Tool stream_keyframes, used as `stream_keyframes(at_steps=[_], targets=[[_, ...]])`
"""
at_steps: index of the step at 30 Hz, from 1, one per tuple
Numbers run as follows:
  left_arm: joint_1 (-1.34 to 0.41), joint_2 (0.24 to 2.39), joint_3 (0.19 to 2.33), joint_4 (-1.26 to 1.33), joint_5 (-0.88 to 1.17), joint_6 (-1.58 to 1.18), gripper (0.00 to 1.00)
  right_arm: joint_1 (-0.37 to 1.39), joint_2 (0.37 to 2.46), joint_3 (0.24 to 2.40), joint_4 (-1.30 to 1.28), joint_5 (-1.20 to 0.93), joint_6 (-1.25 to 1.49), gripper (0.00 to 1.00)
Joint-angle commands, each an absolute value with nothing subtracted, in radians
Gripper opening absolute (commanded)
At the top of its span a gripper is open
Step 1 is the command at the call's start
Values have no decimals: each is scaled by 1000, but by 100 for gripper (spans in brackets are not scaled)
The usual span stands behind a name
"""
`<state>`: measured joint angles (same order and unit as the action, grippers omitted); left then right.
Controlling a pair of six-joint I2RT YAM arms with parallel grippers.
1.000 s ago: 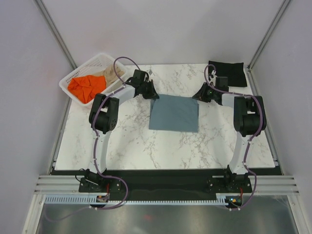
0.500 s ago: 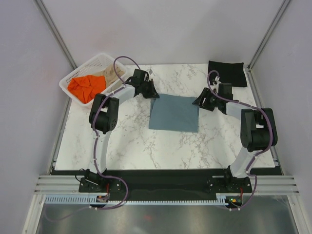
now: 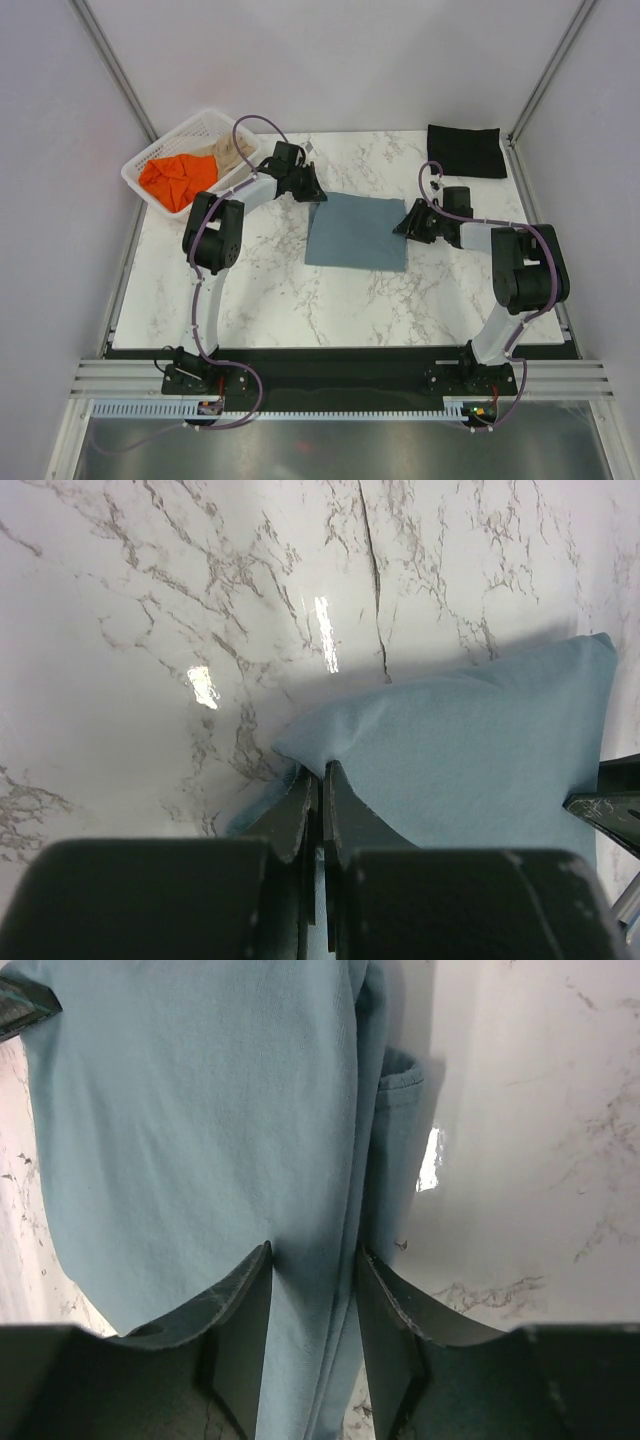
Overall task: Fold and stack the t-shirts
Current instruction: Fold the tshirt
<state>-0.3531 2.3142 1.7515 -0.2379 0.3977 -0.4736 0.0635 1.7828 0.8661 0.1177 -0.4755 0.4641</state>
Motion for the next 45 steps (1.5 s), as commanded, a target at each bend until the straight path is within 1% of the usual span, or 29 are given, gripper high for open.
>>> stream_keyframes(at_steps=[1,2,3,6,10,14,16,23,25,26,27,28,29,30,34,37,39,41,45], targets=[[-348,2237,1763,-222,388,-472,2,69,1795,835,123,-451,451,46],[-348,2226,1756,-221,376,-472,2,71,1798,833,114,-445,451,45],[-348,2214,1753,-222,365,-471,2,71,1799,831,109,-428,454,39],[-348,2172,1733,-222,319,-465,2,72,1795,824,92,-396,450,33],[-342,2160,1720,-222,291,-460,2,71,1790,816,78,-382,448,33],[-333,2172,1691,-224,265,-472,2,71,1770,810,80,-380,459,37],[-328,2181,1687,-222,259,-477,2,74,1758,811,80,-376,463,37],[-313,2290,1770,-222,350,-476,2,83,1778,824,81,-388,465,36],[-311,2296,1775,-222,364,-474,15,90,1775,825,83,-391,462,37],[-310,2295,1775,-224,364,-468,22,91,1772,828,83,-394,462,38],[-310,2290,1775,-222,367,-462,31,91,1758,831,81,-394,463,40],[-308,2274,1773,-224,376,-457,35,91,1749,837,72,-393,465,42],[-308,2261,1767,-224,373,-448,38,91,1741,845,63,-391,465,48],[-307,2244,1760,-224,370,-443,41,91,1723,854,49,-390,463,52],[-302,2102,1695,-227,333,-452,44,92,1665,908,3,-393,477,63],[-314,2033,1654,-229,339,-457,45,91,1612,923,-52,-362,492,66],[-321,1977,1588,-227,368,-483,45,91,1600,931,-83,-335,492,70],[-345,1935,1516,-225,403,-500,44,92,1598,928,-109,-304,494,78],[-417,1890,1390,-224,384,-525,44,91,1637,922,-84,-295,496,81]])
